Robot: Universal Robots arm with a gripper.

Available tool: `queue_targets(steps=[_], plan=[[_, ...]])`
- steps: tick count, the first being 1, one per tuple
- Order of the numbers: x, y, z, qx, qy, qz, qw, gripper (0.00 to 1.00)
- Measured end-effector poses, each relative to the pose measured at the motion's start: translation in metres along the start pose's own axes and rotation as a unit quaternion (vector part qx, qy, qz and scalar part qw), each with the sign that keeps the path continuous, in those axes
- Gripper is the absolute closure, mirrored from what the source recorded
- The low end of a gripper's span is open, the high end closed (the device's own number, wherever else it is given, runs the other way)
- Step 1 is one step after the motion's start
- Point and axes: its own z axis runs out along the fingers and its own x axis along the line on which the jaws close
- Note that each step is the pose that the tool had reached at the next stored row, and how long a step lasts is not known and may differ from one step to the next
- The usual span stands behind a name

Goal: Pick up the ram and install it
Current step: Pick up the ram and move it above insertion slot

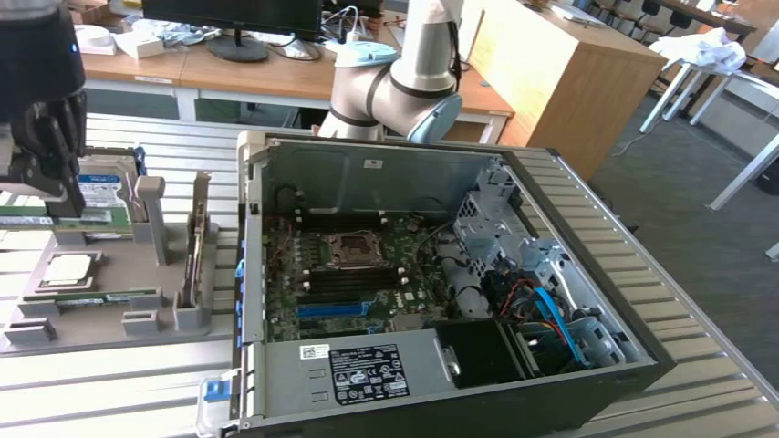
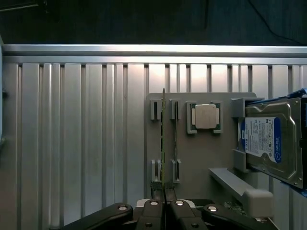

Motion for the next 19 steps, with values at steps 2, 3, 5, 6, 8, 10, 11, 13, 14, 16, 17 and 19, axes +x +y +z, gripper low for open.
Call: queue_targets(steps=[2,3,5,6,8,10,11,13,14,16,17,19], plan=[[0.000,-0.0001,-0.0041,-0.0001,0.0001,0.000,1.0000,0.88],[0.000,-0.0001,-0.0059,0.0000,0.0000,0.000,1.0000,0.88],[0.000,-0.0002,-0.0097,-0.0001,0.0001,0.000,1.0000,0.88],[0.000,-0.0002,-0.0114,0.0000,0.0000,-0.001,1.0000,0.88],[0.000,-0.0002,-0.0145,0.0000,0.0000,-0.001,1.0000,0.88],[0.000,-0.0002,-0.0175,-0.0001,0.0000,-0.001,1.0000,0.88],[0.000,-0.0002,-0.0191,-0.0001,0.0001,-0.001,1.0000,0.88],[0.000,-0.0002,-0.0222,-0.0001,0.0001,-0.001,1.0000,0.88],[0.000,-0.0002,-0.0236,0.0000,0.0000,-0.001,1.0000,0.88],[0.000,-0.0002,-0.0267,0.0000,0.0001,-0.002,1.0000,0.88],[0.000,-0.0002,-0.0280,0.0000,0.0001,-0.002,1.0000,0.88],[0.000,-0.0002,-0.0305,0.0000,0.0001,-0.002,1.0000,0.88]])
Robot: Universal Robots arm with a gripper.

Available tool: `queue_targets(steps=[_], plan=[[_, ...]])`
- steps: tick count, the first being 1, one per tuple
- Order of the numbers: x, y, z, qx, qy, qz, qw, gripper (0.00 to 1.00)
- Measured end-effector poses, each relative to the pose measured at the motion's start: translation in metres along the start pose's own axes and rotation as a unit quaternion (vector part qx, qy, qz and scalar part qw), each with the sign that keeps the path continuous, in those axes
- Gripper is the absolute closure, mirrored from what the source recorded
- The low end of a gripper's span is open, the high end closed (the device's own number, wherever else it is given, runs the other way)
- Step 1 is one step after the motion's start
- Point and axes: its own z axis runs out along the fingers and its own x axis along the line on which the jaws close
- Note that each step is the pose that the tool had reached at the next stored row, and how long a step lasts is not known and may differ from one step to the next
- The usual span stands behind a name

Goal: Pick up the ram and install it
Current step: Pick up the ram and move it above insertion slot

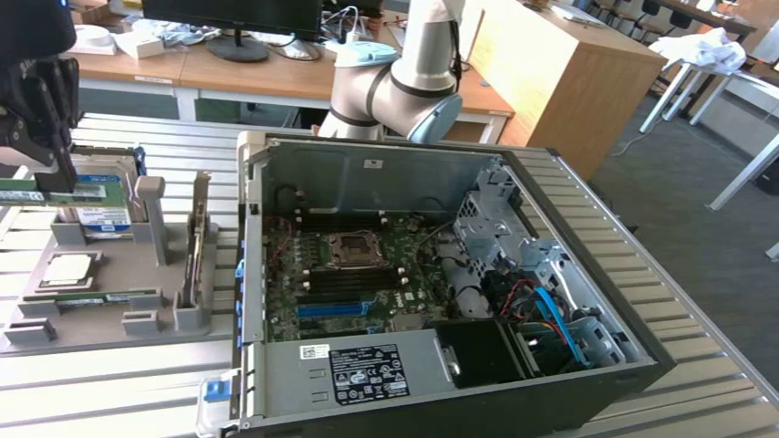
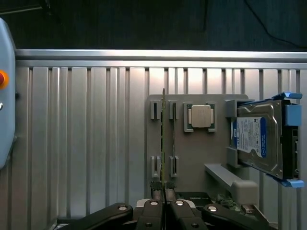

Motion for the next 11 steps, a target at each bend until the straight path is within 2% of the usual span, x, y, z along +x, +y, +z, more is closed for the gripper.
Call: queue_targets(steps=[6,11], plan=[[-0.0001,0.0002,-0.0065,0.0000,0.0000,0.000,1.0000,0.88],[-0.0001,0.0002,-0.0071,0.0000,0.0000,0.000,1.0000,0.88]])
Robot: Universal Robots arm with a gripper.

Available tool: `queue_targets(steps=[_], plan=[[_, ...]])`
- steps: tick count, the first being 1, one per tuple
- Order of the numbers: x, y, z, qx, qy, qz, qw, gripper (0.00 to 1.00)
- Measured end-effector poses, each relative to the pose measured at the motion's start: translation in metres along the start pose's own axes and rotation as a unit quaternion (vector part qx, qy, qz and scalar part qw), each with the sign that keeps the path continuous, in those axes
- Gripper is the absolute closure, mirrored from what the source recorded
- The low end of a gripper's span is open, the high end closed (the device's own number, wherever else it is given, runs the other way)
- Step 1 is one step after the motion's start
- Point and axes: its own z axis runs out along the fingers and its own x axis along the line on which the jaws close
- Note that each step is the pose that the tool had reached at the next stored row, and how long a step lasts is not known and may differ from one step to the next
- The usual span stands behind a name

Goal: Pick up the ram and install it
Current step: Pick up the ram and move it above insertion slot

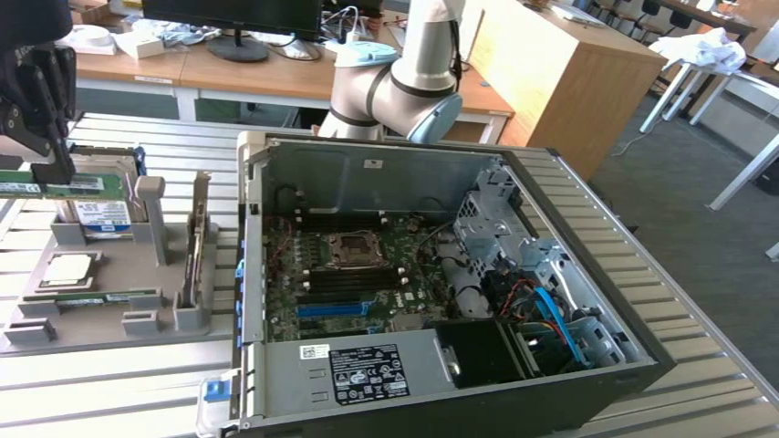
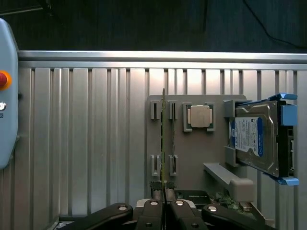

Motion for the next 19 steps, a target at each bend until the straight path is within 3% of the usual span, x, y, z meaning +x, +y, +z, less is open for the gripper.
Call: queue_targets(steps=[6,19], plan=[[0.000,-0.0020,-0.0002,-0.0001,0.0001,0.000,1.0000,0.88],[0.000,-0.0215,-0.0007,0.0000,0.0000,0.000,1.0000,0.88]])
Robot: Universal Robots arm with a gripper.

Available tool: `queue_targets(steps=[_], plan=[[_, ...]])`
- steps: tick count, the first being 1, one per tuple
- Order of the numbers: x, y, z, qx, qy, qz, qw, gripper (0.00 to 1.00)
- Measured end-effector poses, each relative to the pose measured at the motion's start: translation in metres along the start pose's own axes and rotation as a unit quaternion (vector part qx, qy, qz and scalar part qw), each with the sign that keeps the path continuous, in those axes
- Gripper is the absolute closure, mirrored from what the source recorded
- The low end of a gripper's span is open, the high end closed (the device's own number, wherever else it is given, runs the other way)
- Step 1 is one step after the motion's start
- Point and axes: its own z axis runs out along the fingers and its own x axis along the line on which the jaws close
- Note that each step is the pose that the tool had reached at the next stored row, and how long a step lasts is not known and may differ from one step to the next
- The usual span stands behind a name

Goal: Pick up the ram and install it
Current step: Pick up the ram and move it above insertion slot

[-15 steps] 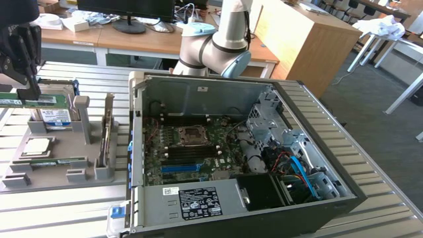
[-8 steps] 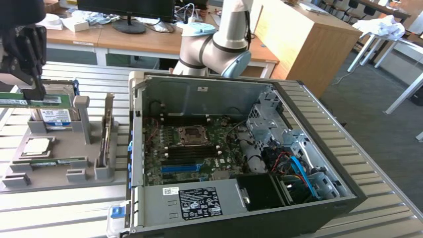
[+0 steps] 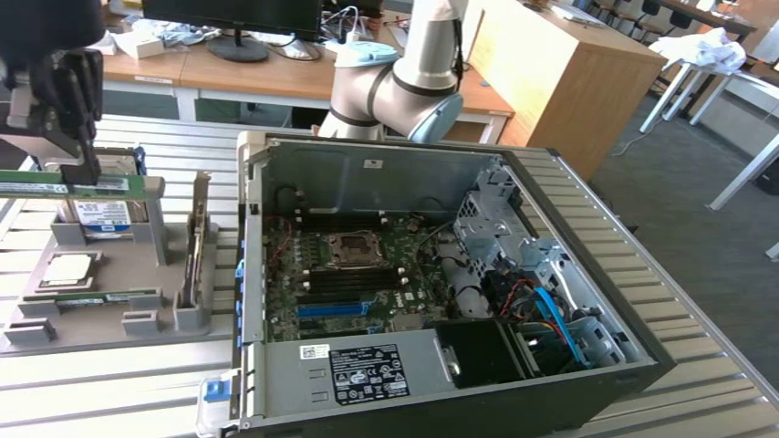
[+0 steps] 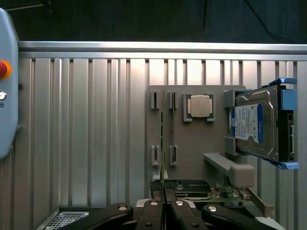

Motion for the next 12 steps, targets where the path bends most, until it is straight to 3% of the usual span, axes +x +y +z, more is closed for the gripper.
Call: queue_targets(steps=[12], plan=[[0.000,-0.0172,-0.0004,0.0000,-0.0001,0.000,1.0000,0.88]])
